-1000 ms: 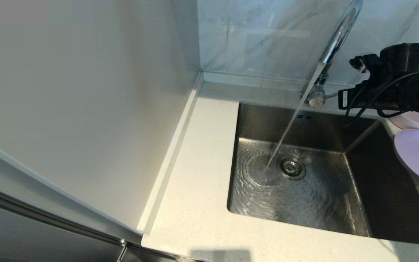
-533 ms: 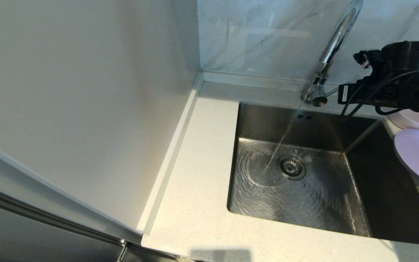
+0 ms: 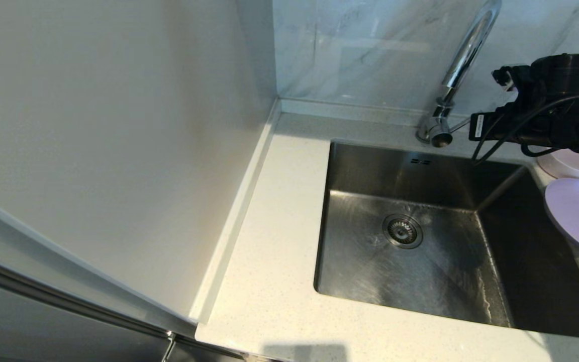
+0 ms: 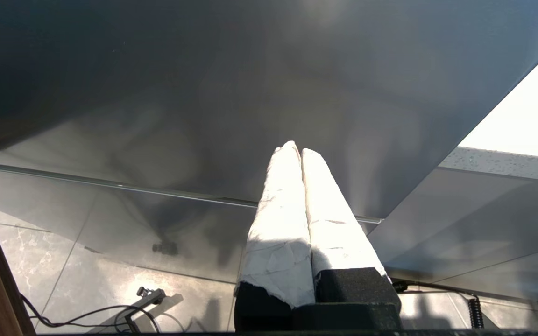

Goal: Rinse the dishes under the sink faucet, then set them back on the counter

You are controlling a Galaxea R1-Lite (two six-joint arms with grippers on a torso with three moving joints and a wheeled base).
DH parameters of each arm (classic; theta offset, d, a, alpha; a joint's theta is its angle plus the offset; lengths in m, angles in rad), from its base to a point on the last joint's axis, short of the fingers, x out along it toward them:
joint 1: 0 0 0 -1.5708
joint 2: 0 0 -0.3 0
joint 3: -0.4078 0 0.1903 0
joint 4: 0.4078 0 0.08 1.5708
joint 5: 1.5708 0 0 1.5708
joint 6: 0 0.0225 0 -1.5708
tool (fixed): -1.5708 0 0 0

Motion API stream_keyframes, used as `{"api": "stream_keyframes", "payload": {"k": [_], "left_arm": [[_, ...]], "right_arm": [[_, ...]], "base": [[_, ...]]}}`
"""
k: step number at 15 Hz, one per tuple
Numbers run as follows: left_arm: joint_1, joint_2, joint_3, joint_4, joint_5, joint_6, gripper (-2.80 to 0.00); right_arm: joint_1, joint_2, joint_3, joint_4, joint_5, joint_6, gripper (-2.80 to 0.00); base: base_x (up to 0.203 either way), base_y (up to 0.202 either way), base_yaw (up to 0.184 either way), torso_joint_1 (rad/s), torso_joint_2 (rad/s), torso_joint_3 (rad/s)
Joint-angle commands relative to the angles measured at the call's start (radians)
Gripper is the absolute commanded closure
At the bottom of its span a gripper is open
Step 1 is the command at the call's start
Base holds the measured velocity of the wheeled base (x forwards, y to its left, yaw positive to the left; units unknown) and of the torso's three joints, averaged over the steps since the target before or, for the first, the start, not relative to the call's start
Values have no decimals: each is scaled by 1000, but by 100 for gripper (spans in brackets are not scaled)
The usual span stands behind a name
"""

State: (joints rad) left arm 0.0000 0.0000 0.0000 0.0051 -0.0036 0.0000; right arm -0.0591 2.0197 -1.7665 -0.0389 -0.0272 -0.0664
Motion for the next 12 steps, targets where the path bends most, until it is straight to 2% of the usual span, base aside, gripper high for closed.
{"api": "stream_keyframes", "payload": {"k": [1, 5, 8, 12], "left_arm": [[0, 0, 0, 0, -1, 0, 0], [0, 0, 0, 0, 1, 0, 0], [0, 0, 0, 0, 1, 0, 0], [0, 0, 0, 0, -1, 0, 0]], "right_arm": [[-19, -40, 54, 4, -1, -25, 0], [-72, -188, 288, 7, -2, -139, 0], [-81, -418, 484, 9, -2, -164, 0], [-90, -823, 758, 6, -13, -171, 0]], "base": [[0, 0, 0, 0, 0, 0], [0, 0, 0, 0, 0, 0], [0, 0, 0, 0, 0, 0], [0, 0, 0, 0, 0, 0]]}}
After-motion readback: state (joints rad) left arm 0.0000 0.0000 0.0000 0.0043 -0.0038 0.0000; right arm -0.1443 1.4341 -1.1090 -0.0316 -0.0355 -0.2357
